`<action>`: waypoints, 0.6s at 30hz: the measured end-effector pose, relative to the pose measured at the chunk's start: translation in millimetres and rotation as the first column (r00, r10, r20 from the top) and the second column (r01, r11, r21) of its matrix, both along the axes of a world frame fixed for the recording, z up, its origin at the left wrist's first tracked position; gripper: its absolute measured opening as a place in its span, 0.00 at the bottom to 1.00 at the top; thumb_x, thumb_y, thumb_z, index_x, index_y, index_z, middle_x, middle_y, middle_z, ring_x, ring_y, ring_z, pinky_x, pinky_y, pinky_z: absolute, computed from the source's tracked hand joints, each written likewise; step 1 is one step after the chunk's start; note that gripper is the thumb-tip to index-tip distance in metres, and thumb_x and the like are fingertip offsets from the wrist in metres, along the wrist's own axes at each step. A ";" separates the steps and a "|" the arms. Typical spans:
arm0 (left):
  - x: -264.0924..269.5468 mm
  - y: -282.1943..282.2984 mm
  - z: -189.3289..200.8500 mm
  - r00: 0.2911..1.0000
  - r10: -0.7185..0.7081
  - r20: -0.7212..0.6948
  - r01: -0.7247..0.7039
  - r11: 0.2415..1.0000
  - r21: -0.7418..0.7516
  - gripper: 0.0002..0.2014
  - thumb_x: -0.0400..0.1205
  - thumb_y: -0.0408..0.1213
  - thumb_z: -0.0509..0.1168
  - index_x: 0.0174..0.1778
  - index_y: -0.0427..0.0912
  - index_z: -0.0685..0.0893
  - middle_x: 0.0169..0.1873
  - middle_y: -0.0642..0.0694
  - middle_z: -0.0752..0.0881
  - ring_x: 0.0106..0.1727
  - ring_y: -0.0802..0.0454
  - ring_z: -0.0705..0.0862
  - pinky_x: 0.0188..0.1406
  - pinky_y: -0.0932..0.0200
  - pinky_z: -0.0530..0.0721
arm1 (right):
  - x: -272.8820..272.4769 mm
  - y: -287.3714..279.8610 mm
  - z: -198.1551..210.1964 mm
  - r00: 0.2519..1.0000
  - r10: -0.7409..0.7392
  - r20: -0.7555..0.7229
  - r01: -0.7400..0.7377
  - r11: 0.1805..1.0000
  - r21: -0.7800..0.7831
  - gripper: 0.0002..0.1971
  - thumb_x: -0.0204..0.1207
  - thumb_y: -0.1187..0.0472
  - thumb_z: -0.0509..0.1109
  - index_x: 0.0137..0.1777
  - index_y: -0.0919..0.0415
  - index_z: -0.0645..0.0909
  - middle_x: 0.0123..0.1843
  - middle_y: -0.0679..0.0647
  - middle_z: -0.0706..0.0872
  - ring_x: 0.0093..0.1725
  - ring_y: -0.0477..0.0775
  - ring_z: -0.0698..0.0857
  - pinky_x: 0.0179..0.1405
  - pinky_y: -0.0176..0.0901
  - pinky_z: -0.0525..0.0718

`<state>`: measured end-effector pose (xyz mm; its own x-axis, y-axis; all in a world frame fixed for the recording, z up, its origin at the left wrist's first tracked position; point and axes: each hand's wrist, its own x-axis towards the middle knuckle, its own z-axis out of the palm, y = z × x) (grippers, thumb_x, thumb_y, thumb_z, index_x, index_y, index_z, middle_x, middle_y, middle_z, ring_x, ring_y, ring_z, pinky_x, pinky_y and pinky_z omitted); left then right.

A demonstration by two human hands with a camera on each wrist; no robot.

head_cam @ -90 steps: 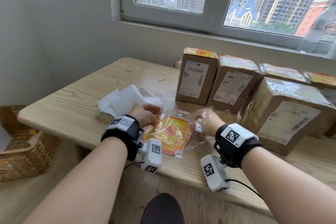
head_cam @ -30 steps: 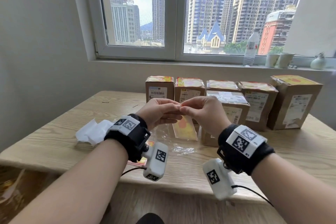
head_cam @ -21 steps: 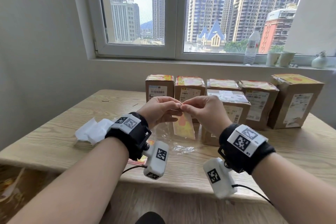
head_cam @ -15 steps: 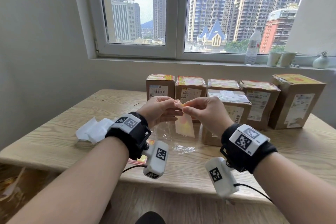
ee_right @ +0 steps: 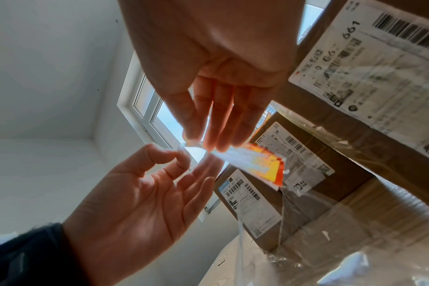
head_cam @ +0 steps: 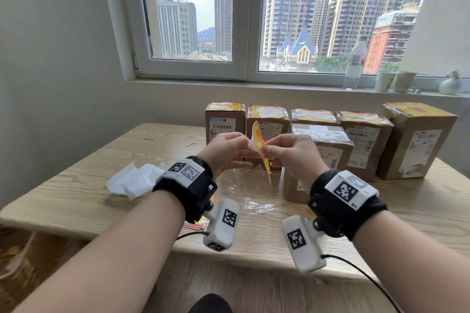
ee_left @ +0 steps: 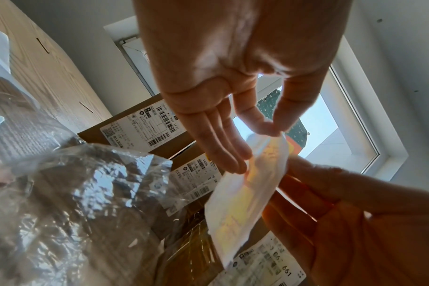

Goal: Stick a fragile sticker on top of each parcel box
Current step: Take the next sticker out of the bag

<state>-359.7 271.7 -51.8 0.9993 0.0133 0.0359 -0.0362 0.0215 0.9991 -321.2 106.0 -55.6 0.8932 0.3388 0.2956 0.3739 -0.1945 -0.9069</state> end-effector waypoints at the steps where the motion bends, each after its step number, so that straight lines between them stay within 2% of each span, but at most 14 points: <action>1: 1.8 -0.3 0.1 1.000 0.018 0.005 -0.018 1.000 -0.015 0.06 0.81 0.28 0.60 0.40 0.38 0.79 0.47 0.38 0.89 0.50 0.43 0.89 0.48 0.51 0.89 | -0.4 0.6 0.4 1.000 0.004 -0.009 -0.004 1.000 0.002 0.03 0.72 0.60 0.77 0.40 0.59 0.89 0.41 0.57 0.92 0.47 0.59 0.90 0.51 0.57 0.89; 3: 4.7 -1.2 -0.7 0.998 0.061 0.015 -0.061 0.997 -0.052 0.04 0.83 0.29 0.59 0.42 0.38 0.77 0.50 0.34 0.86 0.50 0.39 0.88 0.50 0.47 0.88 | -3.0 2.1 1.5 1.000 0.022 -0.022 -0.022 1.000 0.007 0.04 0.75 0.62 0.74 0.41 0.61 0.88 0.43 0.59 0.91 0.46 0.60 0.91 0.50 0.59 0.89; 5: 4.9 -2.3 -1.8 0.996 0.089 0.025 -0.086 0.993 -0.083 0.03 0.84 0.32 0.61 0.46 0.36 0.77 0.51 0.31 0.86 0.50 0.38 0.88 0.50 0.47 0.88 | -5.7 3.5 2.2 1.000 0.028 -0.011 -0.027 1.000 0.015 0.04 0.76 0.61 0.73 0.40 0.59 0.86 0.43 0.59 0.91 0.45 0.59 0.92 0.48 0.56 0.90; 9: 0.4 -1.6 -3.2 0.999 0.032 0.038 -0.027 0.993 -0.117 0.16 0.77 0.33 0.71 0.58 0.33 0.79 0.53 0.35 0.88 0.49 0.44 0.90 0.43 0.58 0.90 | -4.7 3.4 2.2 1.000 0.008 0.016 -0.008 0.999 0.032 0.05 0.78 0.60 0.71 0.41 0.56 0.84 0.43 0.57 0.90 0.45 0.57 0.91 0.47 0.51 0.91; 11: -0.8 -0.2 -4.1 0.999 0.045 0.020 -0.043 0.997 -0.060 0.13 0.76 0.31 0.71 0.56 0.33 0.80 0.52 0.35 0.88 0.49 0.44 0.90 0.41 0.60 0.89 | -1.6 3.5 0.3 1.000 -0.006 0.014 0.006 1.000 0.020 0.05 0.79 0.61 0.70 0.41 0.56 0.83 0.44 0.57 0.90 0.45 0.56 0.91 0.48 0.54 0.90; 13: -0.8 1.4 -4.9 0.996 0.092 0.000 -0.092 0.996 -0.018 0.07 0.79 0.29 0.69 0.51 0.34 0.82 0.51 0.34 0.88 0.48 0.44 0.90 0.38 0.61 0.90 | 0.2 3.9 -1.9 1.000 -0.016 0.003 0.016 1.000 0.020 0.04 0.79 0.62 0.70 0.42 0.57 0.83 0.45 0.57 0.90 0.45 0.55 0.91 0.49 0.57 0.90; 15: -0.2 3.2 -5.4 0.992 0.127 -0.010 -0.128 0.991 -0.036 0.00 0.81 0.28 0.65 0.46 0.35 0.81 0.47 0.34 0.87 0.45 0.43 0.89 0.36 0.60 0.90 | 2.1 3.8 -4.1 1.000 -0.029 -0.010 0.030 0.998 0.048 0.04 0.80 0.63 0.69 0.43 0.58 0.82 0.45 0.59 0.90 0.45 0.57 0.91 0.49 0.60 0.90; 18: 0.4 4.5 -5.4 0.987 0.159 -0.007 -0.159 0.983 -0.091 0.03 0.83 0.28 0.62 0.44 0.36 0.78 0.43 0.35 0.86 0.42 0.43 0.87 0.35 0.58 0.90 | 1.4 2.9 -4.4 0.998 -0.034 -0.053 0.039 0.994 0.106 0.08 0.83 0.60 0.64 0.44 0.59 0.82 0.45 0.60 0.90 0.46 0.58 0.90 0.51 0.58 0.89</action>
<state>-359.2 276.1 -57.3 0.9842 0.1749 0.0280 -0.0471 0.1064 0.9932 -319.8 109.0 -60.0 0.9194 0.2746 0.2818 0.3207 -0.1081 -0.9410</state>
